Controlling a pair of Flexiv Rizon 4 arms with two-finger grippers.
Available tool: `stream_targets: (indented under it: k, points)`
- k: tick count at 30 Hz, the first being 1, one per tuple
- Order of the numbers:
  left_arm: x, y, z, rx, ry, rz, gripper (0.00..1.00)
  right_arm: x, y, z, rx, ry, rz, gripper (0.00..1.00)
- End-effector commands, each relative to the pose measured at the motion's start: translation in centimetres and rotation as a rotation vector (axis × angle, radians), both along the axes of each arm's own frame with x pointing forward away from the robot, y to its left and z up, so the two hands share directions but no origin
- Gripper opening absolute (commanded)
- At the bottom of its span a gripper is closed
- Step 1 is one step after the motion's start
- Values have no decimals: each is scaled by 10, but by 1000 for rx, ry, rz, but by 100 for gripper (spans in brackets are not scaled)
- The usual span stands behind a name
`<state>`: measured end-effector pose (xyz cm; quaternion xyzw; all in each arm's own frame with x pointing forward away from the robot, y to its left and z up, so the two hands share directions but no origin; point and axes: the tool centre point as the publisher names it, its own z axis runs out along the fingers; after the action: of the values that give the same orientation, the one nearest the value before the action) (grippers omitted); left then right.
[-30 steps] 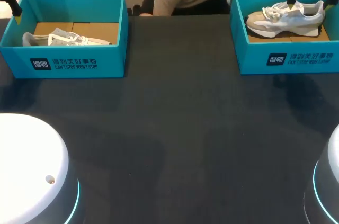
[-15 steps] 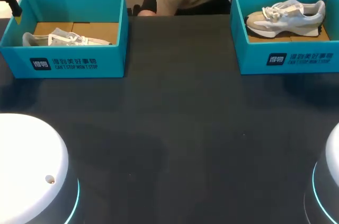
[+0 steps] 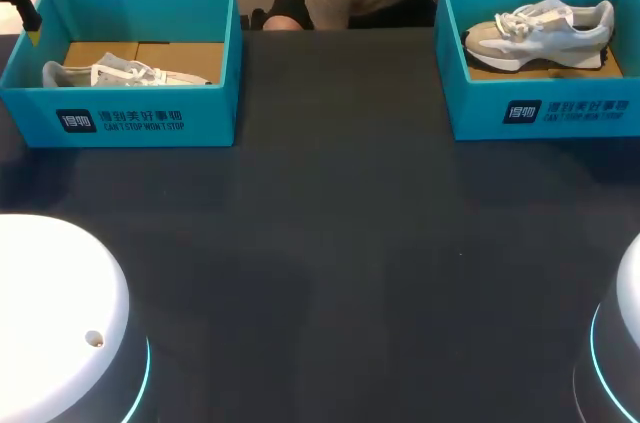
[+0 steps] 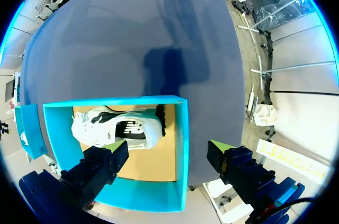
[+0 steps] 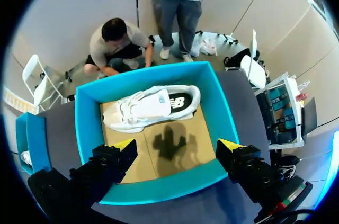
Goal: Take the shoe out of the shoebox, open the shoe tongue, remove and reinsert the insole, then place the shoe into the shoebox
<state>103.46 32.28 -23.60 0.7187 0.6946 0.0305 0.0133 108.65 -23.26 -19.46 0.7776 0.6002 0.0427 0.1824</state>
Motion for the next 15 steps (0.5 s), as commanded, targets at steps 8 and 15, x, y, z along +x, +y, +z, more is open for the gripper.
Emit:
stream_targets:
  k: [8, 15]
  points:
    - [-2, 0, 1, 2, -4, -1, 100, 7, -5, -5, -3, 12, -9, 100]
    - [-2, 0, 1, 2, -4, -1, 100, 27, -27, -13, -44, 31, -9, 100]
